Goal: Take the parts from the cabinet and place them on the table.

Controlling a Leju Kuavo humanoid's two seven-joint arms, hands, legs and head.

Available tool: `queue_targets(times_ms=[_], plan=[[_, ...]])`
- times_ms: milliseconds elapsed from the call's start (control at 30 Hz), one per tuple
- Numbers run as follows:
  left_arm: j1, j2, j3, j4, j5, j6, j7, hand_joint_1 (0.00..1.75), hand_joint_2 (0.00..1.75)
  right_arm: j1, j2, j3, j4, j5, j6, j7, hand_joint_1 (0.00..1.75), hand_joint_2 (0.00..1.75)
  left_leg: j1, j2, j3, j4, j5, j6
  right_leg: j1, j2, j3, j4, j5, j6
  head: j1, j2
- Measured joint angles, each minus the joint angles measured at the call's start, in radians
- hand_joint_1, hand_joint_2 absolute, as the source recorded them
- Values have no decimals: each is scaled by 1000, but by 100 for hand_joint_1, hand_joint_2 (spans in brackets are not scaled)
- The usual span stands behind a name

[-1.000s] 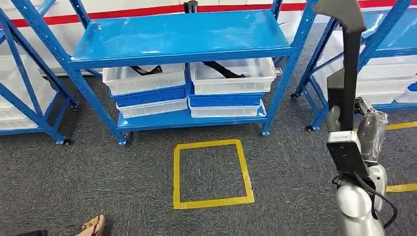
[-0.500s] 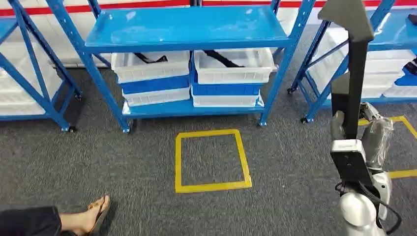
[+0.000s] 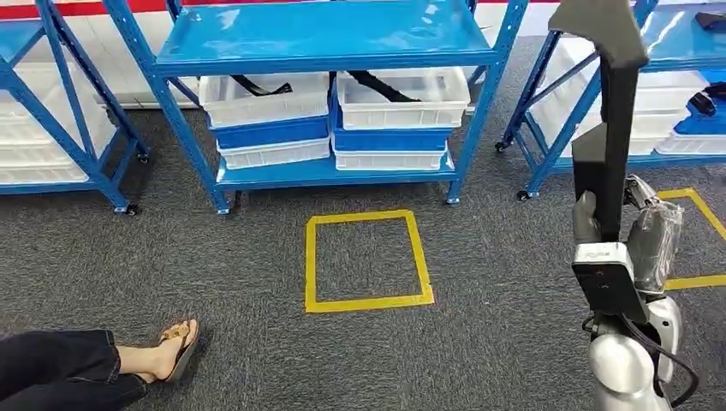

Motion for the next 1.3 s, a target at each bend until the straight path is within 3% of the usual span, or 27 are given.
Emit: queue_targets(times_ms=[33, 67, 100, 133, 167, 233, 267, 300, 400, 433, 467, 533, 733, 900, 933, 1000, 1033, 1067, 1100, 1167, 1200, 1233, 1267, 1300], plan=[[1, 0, 0, -1, 0, 0, 0, 0, 0, 2, 4, 0, -5, 0, 0, 0, 152, 175, 7, 0, -22, 72, -60, -10, -1, 0, -8, 0, 7, -5, -3, 0], [1, 2, 1, -3, 1, 0, 0, 0, 0, 2, 8, 0, -7, 2, 0, 0, 152, 175, 13, 0, -45, 145, -101, -18, -1, -1, -17, 1, 15, -5, -1, 0], [1, 2, 1, -4, 1, 0, 0, 0, 0, 4, 11, 0, -10, 2, 0, 0, 152, 175, 21, 0, -67, 224, -126, -28, -1, -1, -27, 3, 22, -1, -2, 0], [2, 2, 1, -4, 1, 0, 0, 0, 0, 8, 14, 0, -11, 3, -1, 0, 152, 175, 29, 0, -66, 250, -117, -34, -4, -1, -32, 5, 27, 6, -2, 0], [2, 2, 1, -4, 1, -1, 0, 0, 0, 12, 17, 0, -13, 3, -2, 0, 152, 175, 37, 0, -43, 228, -93, -40, -9, -1, -36, 8, 30, 12, -2, 0], [2, 2, 3, -6, 3, -1, 0, 0, 0, 24, 24, 0, -25, 9, -3, -2, 152, 175, 50, 2, 67, 67, -29, -55, -20, -1, -45, 22, 33, 19, -2, 0], [2, 2, 4, -6, 3, -2, 0, 0, 0, 29, 29, -1, -37, 14, -3, -5, 152, 175, 59, 1, 122, -22, -15, -64, -21, -1, -51, 31, 30, 25, -2, 0], [2, 1, 5, -6, 7, -5, 0, 0, 0, 37, 33, -3, -55, 21, -6, -8, 152, 175, 48, -6, 141, -45, -34, -65, -17, -2, -71, 38, 31, 36, -6, 0], [2, 1, 8, -7, 13, -7, 2, 0, 0, 54, 47, -6, -83, 37, -8, -13, 152, 175, 49, -7, 121, -56, -32, -35, -12, -1, -75, 45, 34, 55, -2, 0], [2, -1, 8, -7, 14, -7, 2, 0, 0, 61, 49, -9, -89, 40, -9, -15, 152, 175, 45, -4, 119, -55, -30, -32, -7, 0, -84, 36, 38, 40, 0, 0], [2, -1, 10, -7, 16, -9, 0, 0, 0, 65, 51, -12, -96, 44, -10, -16, 152, 175, 41, -4, 117, -55, -29, -30, -8, 0, -86, 35, 39, 34, 1, 0], [2, 0, 15, -8, 16, -11, -13, 0, 0, 82, 57, -22, -113, 47, -11, -16, 152, 175, 34, -5, 114, -55, -24, -19, -11, 0, -86, 28, 48, 32, 1, 0], [-1, -1, 16, -15, 19, -21, -35, 0, 0, 107, 78, -57, -135, 43, 24, -8, 152, 175, 25, -2, 102, -53, -16, -4, -19, 2, -91, 19, 69, 64, 1, 0], [-4, 1, 16, -16, 33, -29, -47, 0, 0, 107, 84, -85, -135, -4, 62, -11, 152, 175, 23, -1, 95, -53, -10, 1, -20, 2, -94, 20, 75, 74, 0, 0], [-4, 6, 17, -18, 34, -29, -48, 0, 0, 107, 85, -89, -134, -10, 65, -16, 152, 175, 16, -1, 92, -43, -11, 10, -29, 3, -91, 10, 85, 90, 0, 0], [-6, 4, 19, -21, 42, -29, -51, 0, 0, 103, 87, -97, -134, -28, 72, -27, 152, 175, 21, 5, 101, -73, 7, 26, -23, 8, -91, 5, 89, 98, 0, 0], [-7, 1, 20, -21, 44, -29, -53, 0, 0, 102, 87, -100, -132, -35, 73, -31, 152, 175, 28, 16, 107, -88, 17, 30, -28, 8, -103, 24, 74, 91, 1, 0], [-8, 0, 23, -24, 52, -28, -55, 0, 0, 96, 88, -104, -130, -45, 74, -32, 152, 175, 29, 19, 105, -93, 22, 39, -25, 9, -130, 80, 36, 77, 5, 0], [-8, 0, 25, -26, 55, -27, -55, 0, 0, 92, 88, -110, -127, -50, 74, -34, 152, 175, 29, 24, 100, -93, 24, 38, -24, 9, -166, 159, -2, 69, 5, 0], [-8, 0, 30, -30, 65, -23, -55, 0, 0, 89, 89, -117, -119, -58, 74, -34, 152, 175, 27, 35, 93, -92, 26, 33, -23, 10, -234, 314, -61, 66, 5, 0], [-8, 0, 33, -32, 70, -22, -53, 0, 0, 89, 90, -118, -115, -60, 74, -35, 152, 175, 27, 42, 91, -92, 28, 30, -23, 10, -243, 343, -65, 72, 5, 0], [-8, 0, 34, -32, 73, -21, -50, 0, 0, 87, 92, -118, -110, -60, 74, -35, 152, 175, 28, 51, 89, -91, 30, 26, -26, 9, -220, 306, -49, 84, 5, 0], [-8, -1, 37, -32, 75, -21, -48, 0, 0, 83, 92, -118, -107, -60, 74, -35, 152, 175, 32, 57, 87, -87, 29, 21, -29, 5, -176, 229, -19, 96, 5, 0], [-9, -3, 40, -33, 75, -21, -46, 0, 0, 76, 93, -118, -104, -60, 74, -35, 152, 175, 37, 65, 84, -77, 26, 11, -33, -10, -116, 122, 17, 110, 5, 0]])
